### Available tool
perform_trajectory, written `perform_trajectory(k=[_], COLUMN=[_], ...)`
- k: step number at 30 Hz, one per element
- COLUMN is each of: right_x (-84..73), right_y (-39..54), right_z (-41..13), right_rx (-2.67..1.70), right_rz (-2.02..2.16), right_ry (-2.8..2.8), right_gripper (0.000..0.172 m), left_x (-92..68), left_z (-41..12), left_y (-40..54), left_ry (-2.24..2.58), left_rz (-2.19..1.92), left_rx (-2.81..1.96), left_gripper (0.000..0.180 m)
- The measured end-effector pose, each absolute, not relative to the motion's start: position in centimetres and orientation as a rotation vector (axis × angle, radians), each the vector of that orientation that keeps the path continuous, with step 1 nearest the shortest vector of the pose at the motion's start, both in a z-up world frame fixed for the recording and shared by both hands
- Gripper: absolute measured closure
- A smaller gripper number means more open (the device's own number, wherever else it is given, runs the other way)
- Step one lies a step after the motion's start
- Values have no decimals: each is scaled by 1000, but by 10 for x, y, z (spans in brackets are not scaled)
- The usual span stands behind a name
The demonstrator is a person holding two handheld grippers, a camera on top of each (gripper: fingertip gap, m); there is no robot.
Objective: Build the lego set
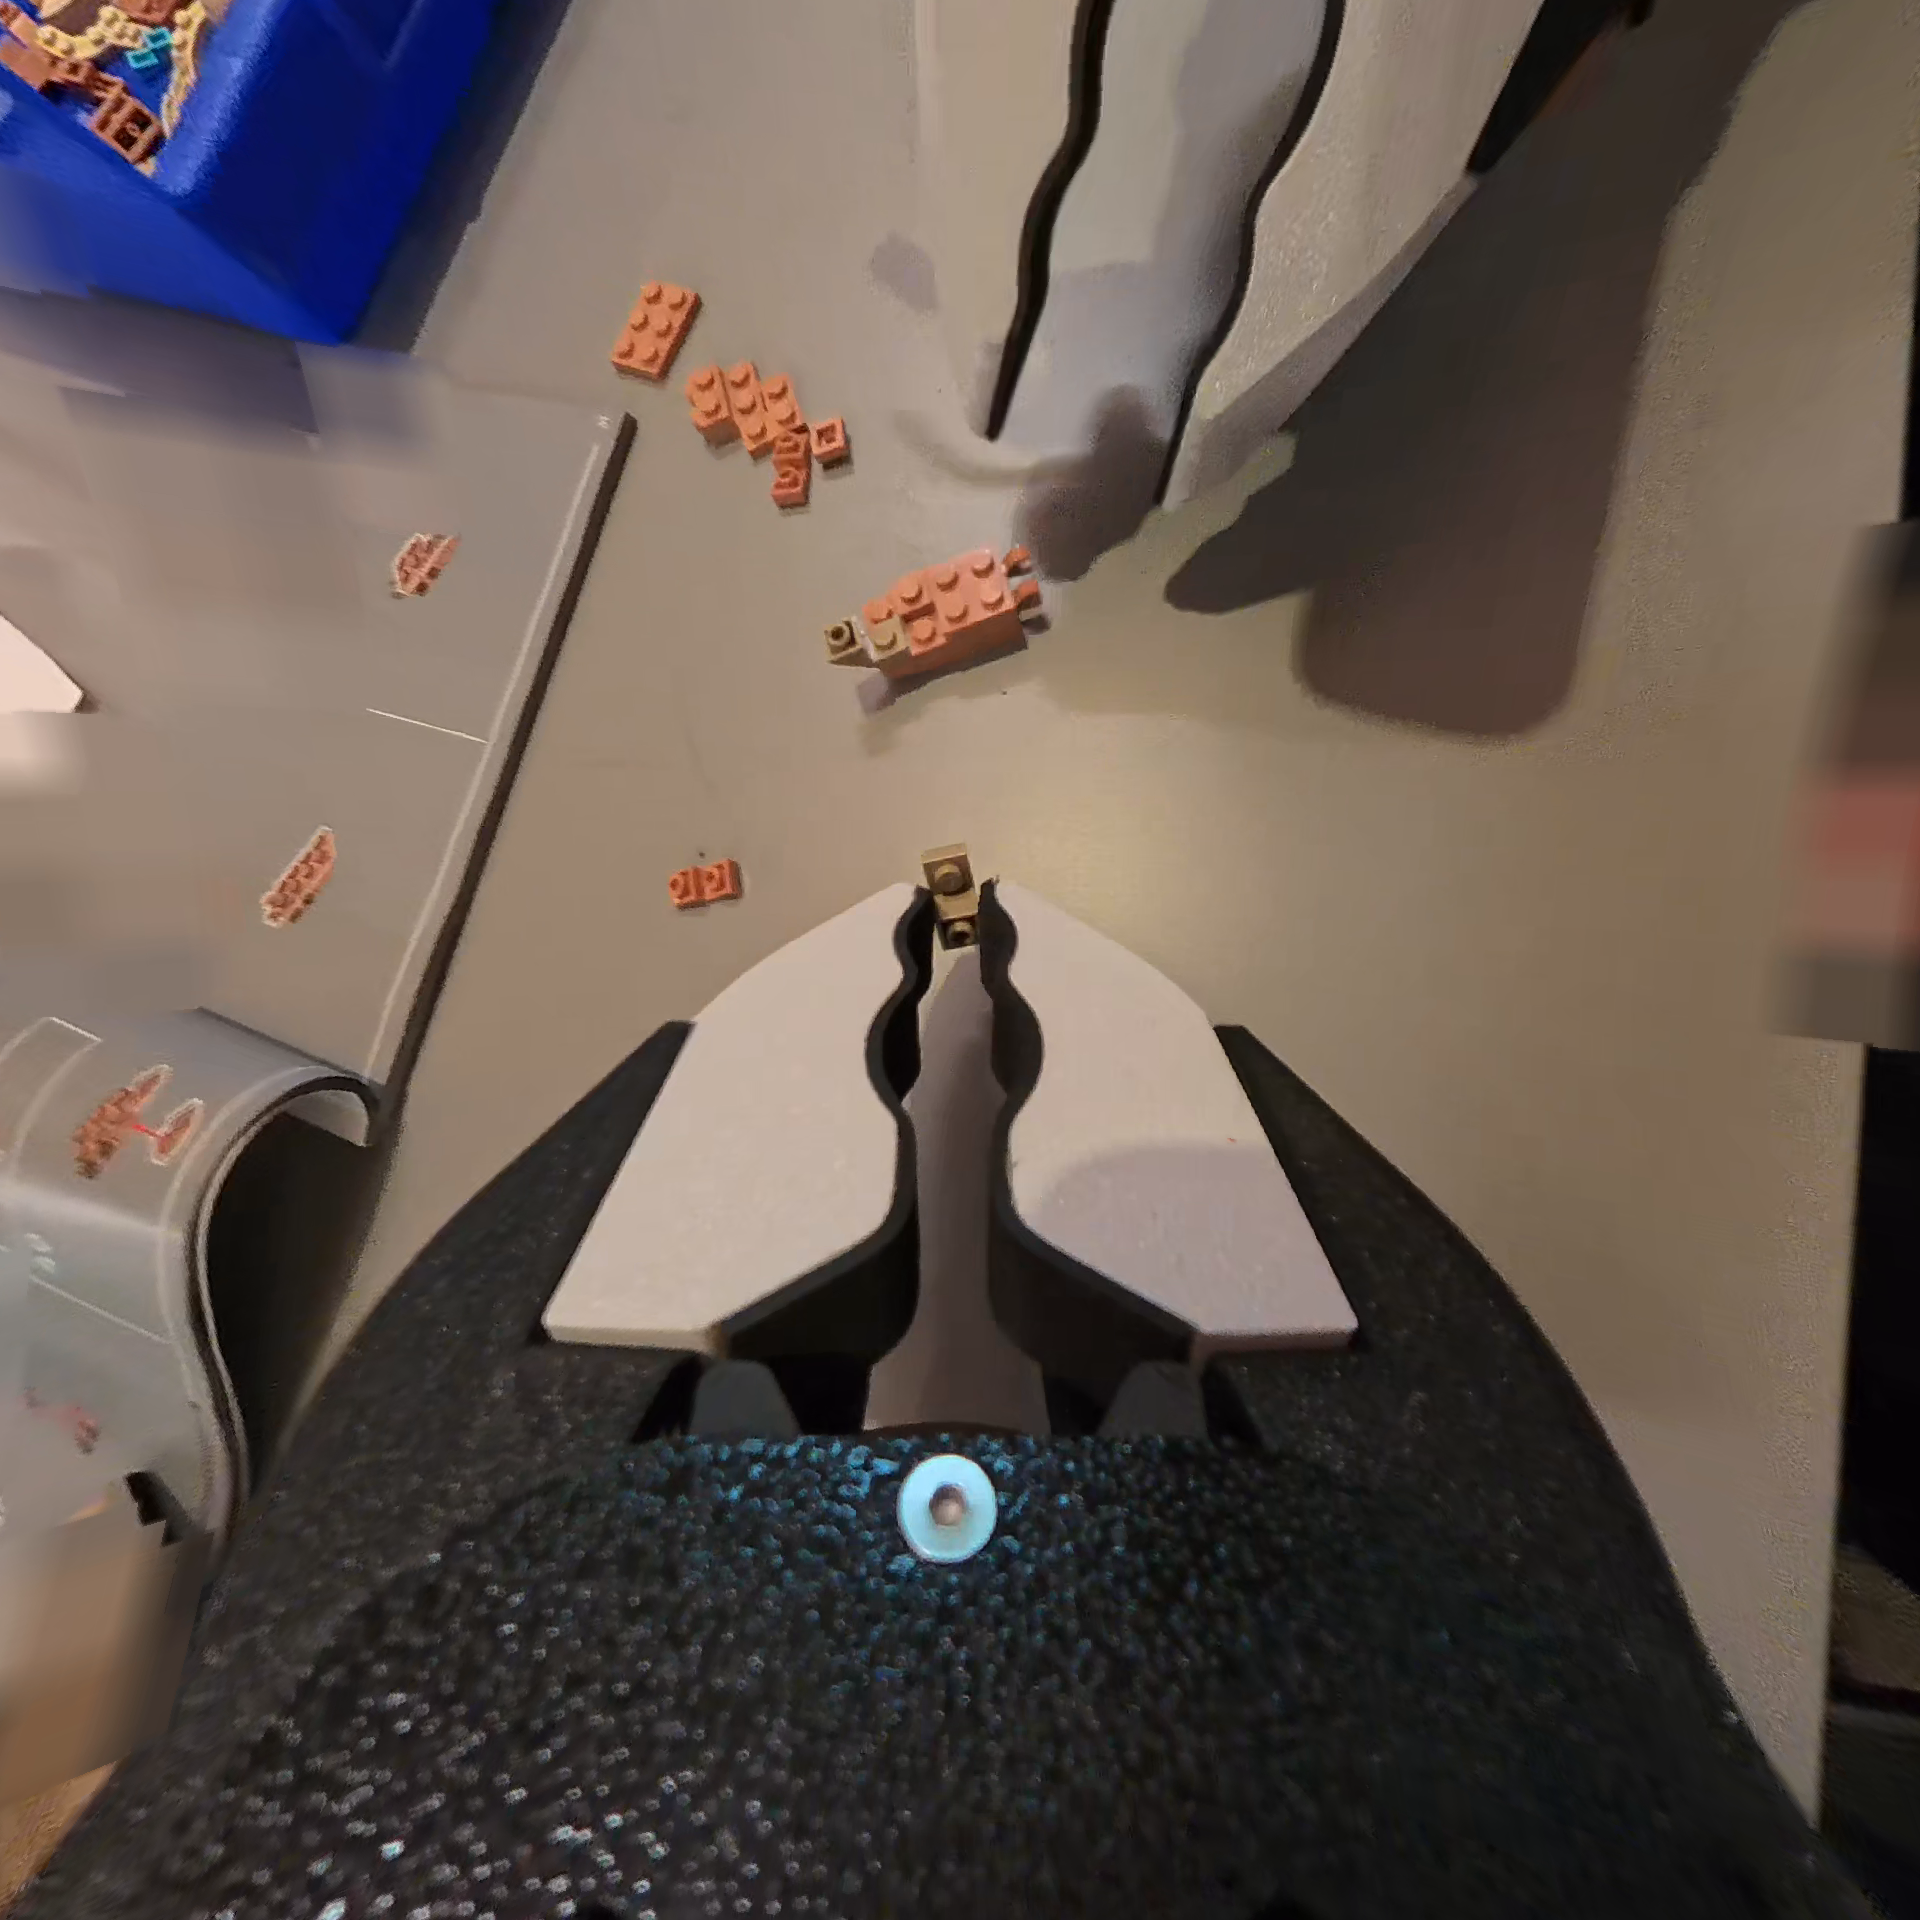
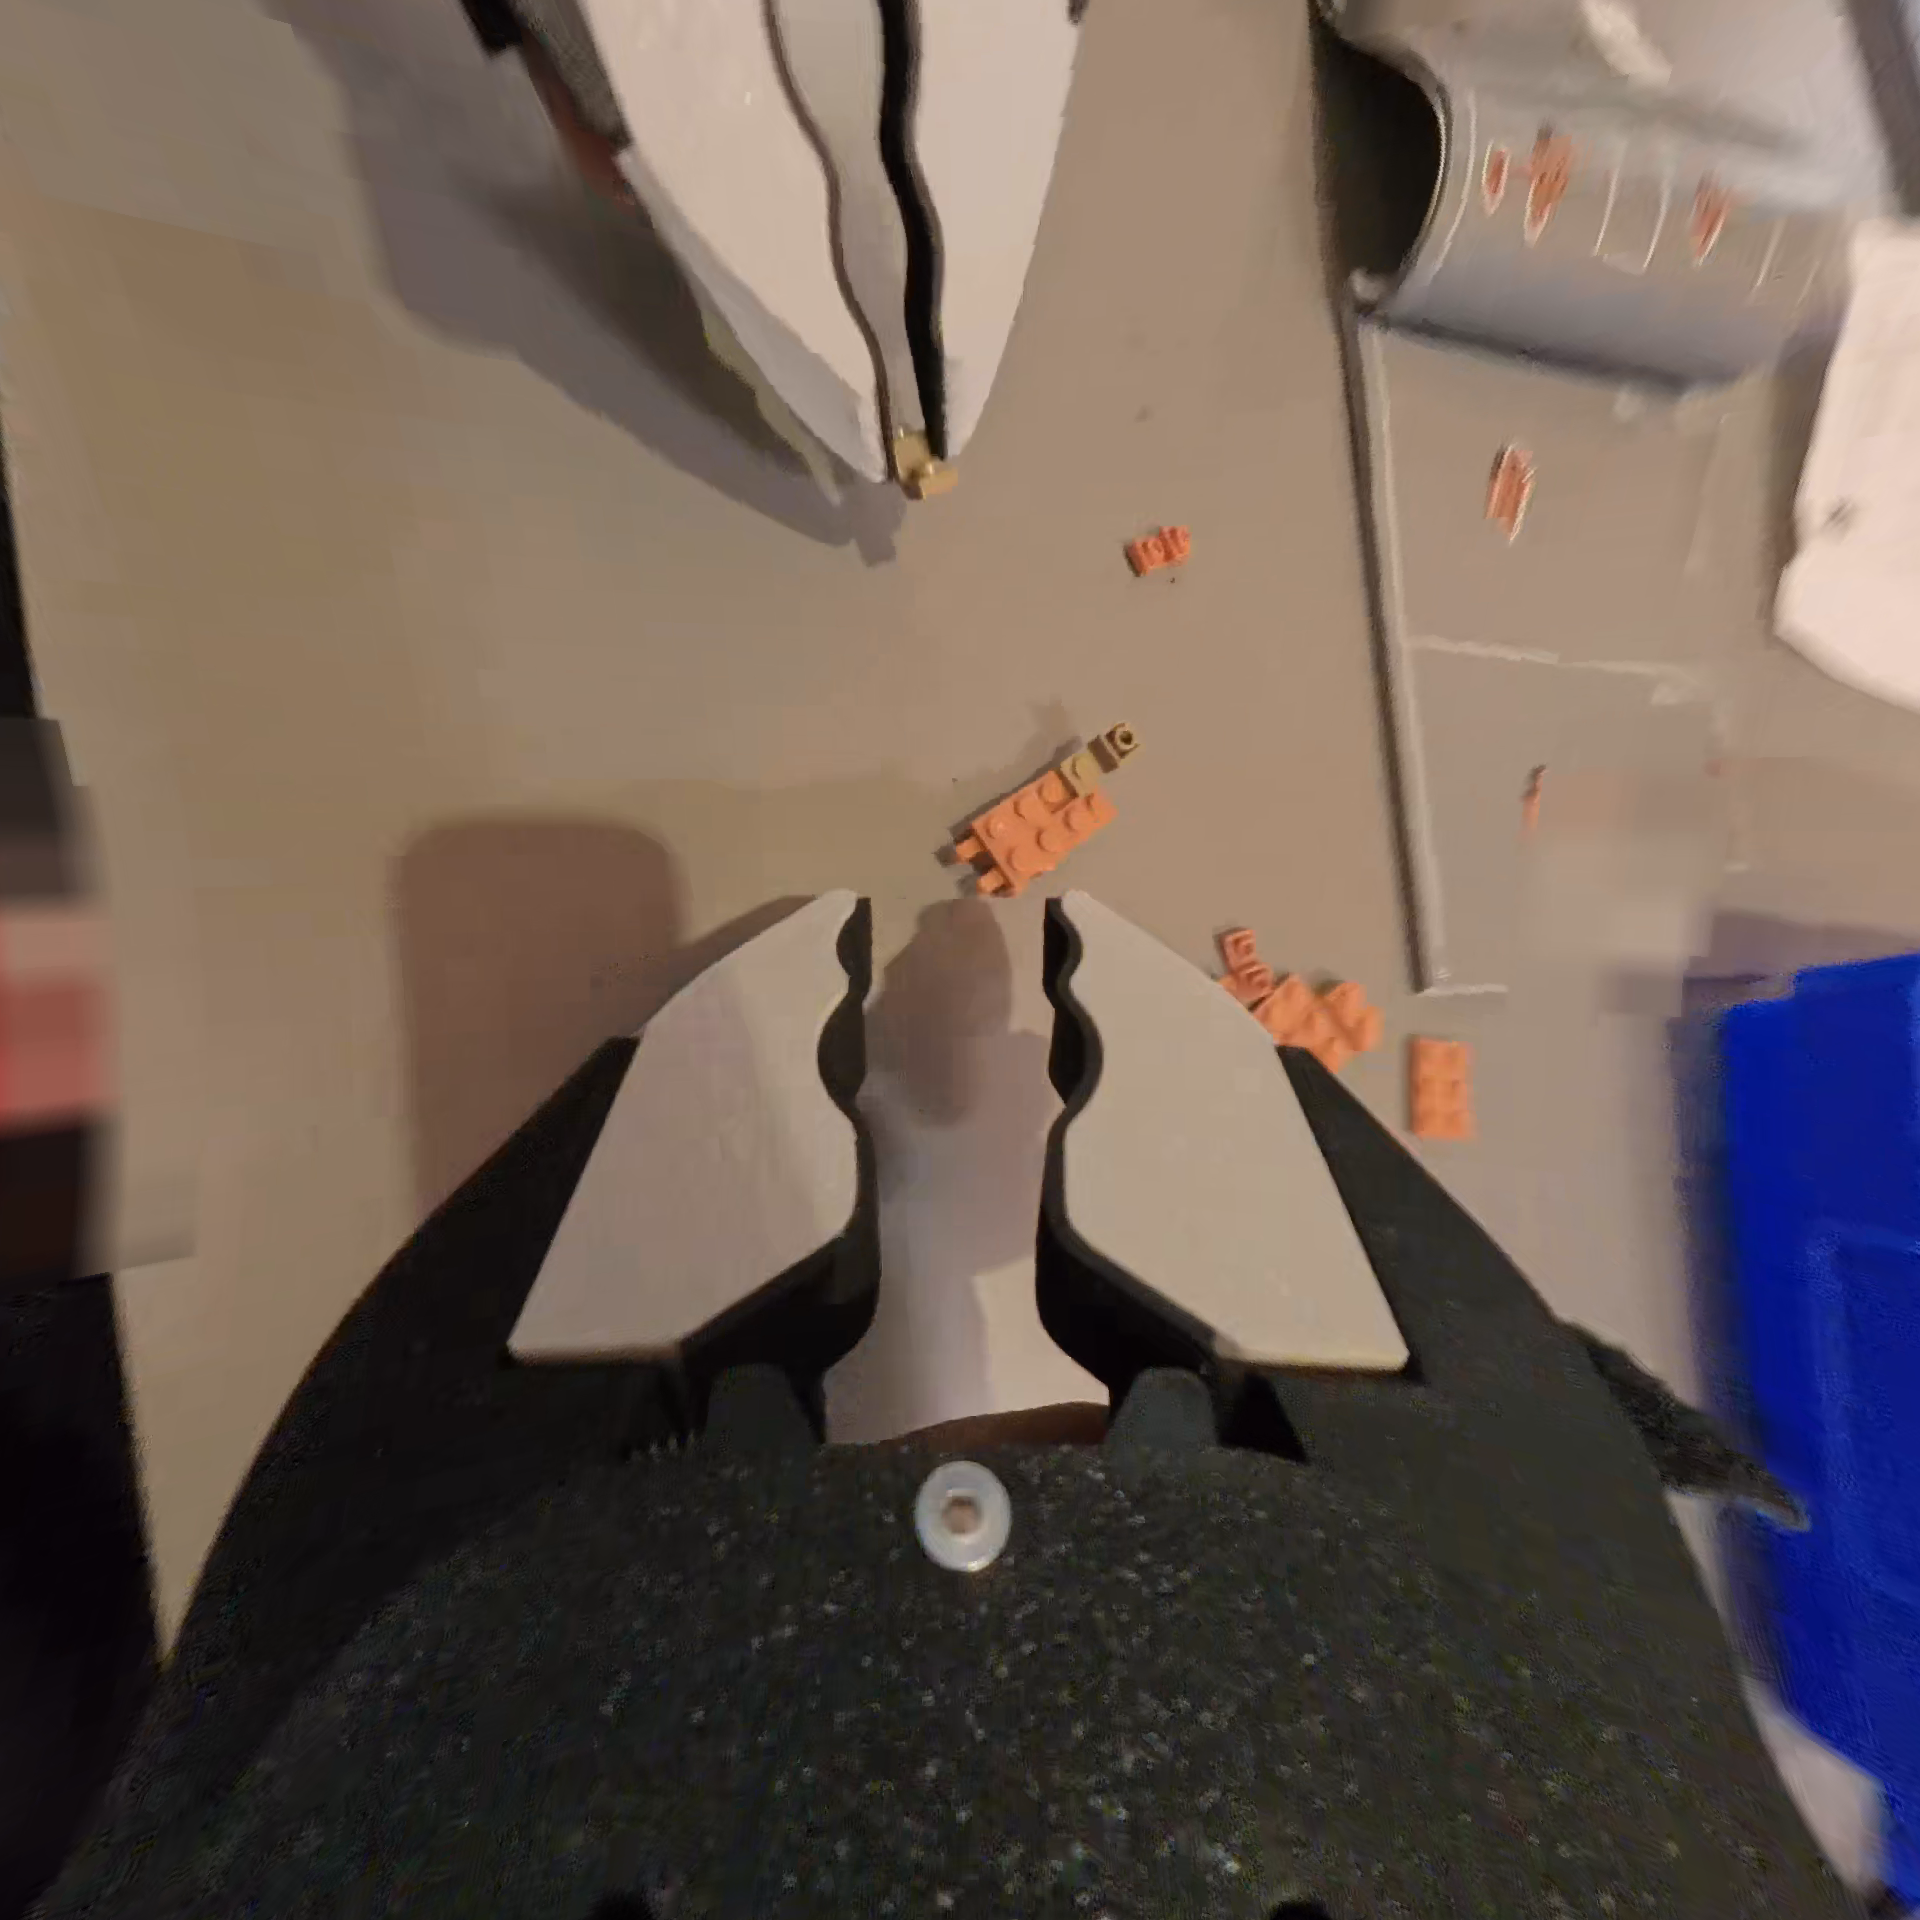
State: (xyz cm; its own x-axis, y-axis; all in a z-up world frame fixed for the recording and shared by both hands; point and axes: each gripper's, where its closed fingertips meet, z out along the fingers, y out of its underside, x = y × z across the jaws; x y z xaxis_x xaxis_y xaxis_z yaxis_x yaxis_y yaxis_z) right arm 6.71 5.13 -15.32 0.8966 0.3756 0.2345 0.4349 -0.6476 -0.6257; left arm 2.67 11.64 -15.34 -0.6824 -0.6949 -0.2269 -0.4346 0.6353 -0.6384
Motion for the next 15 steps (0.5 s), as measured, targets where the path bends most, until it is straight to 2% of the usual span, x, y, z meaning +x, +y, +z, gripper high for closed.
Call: perform_trajectory(k=[6,15], right_x=[71,72], right_y=[57,64], right_z=[-157,-174], right_rx=[-2363,-2409], right_rz=[-5,-1], right_ry=[-217,-1], right_gripper=[137,134], left_x=[44,92], left_z=[-143,-136], left_y=[125,133], left_ry=[2469,2471], left_rz=[-701,-717], left_rx=[-651,-465], left_gripper=[173,173])
